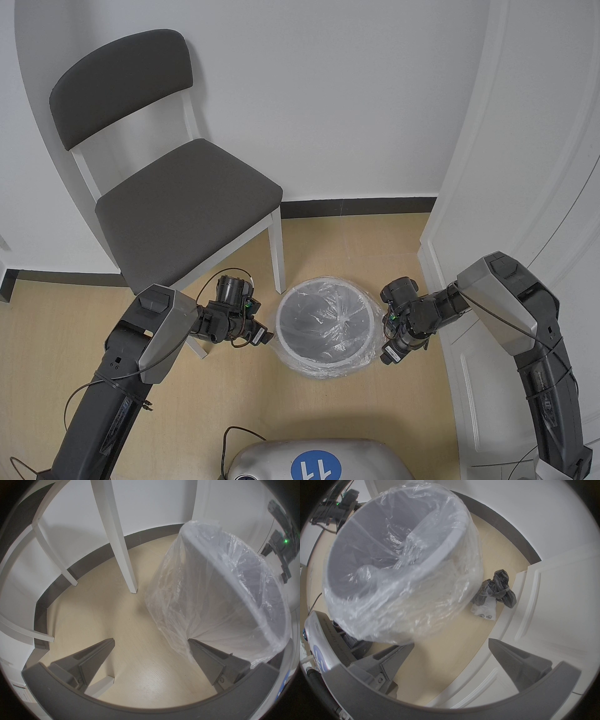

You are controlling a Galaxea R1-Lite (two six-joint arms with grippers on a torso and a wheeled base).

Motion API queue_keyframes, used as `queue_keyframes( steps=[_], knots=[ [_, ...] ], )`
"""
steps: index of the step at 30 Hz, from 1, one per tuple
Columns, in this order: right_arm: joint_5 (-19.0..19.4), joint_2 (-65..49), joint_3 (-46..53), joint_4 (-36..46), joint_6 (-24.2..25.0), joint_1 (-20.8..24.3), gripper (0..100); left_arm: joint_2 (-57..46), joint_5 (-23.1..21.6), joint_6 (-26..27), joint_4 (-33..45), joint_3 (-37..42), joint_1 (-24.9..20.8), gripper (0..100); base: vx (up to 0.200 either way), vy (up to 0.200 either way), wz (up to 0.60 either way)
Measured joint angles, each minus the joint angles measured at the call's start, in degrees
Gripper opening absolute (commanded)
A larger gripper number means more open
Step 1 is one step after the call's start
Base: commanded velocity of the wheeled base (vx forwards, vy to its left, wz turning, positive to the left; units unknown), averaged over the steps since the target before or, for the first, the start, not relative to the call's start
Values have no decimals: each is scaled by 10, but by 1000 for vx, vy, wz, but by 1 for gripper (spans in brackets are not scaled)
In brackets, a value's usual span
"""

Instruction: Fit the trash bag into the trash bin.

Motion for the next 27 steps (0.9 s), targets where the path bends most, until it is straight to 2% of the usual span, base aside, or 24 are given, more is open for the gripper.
queue_keyframes(
  steps=[4,11,16,19,21,27],
  knots=[
    [-6,-22,77,-87,-7,-9,100,-18,-10,-3,-18,36,3,100,0,0,0],
    [-5,-62,227,-350,-36,-41,100,-66,-23,-6,-115,165,5,100,0,0,0],
    [10,-70,301,-538,-18,-73,100,-100,-28,-11,-196,266,7,100,0,0,0],
    [16,-69,323,-593,20,-89,100,-118,-30,-27,-260,328,7,100,0,0,0],
    [21,-67,328,-612,69,-93,100,-129,-30,-41,-303,361,5,100,0,0,0],
    [51,-57,315,-554,157,-90,100,-149,-23,-68,-382,415,2,100,0,0,0]
  ],
)
